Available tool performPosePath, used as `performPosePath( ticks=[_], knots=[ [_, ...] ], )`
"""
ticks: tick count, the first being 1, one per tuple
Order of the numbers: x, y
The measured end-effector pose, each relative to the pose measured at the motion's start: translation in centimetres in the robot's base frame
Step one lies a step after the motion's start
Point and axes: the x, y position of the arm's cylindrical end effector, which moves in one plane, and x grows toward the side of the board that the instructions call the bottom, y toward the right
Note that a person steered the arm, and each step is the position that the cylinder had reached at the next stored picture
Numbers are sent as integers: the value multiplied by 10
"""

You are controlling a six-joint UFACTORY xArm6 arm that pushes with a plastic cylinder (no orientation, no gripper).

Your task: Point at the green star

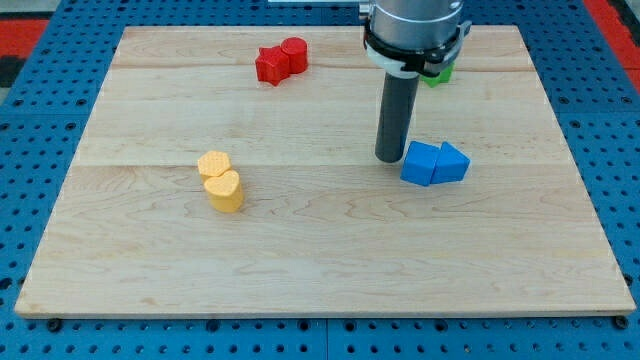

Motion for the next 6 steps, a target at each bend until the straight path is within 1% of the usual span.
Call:
performPosePath(
  ticks=[1, 2, 4, 5, 6],
  knots=[
    [-39, 2],
    [-59, 4],
    [-118, 45],
    [-134, 59],
    [-138, 64]
  ],
)
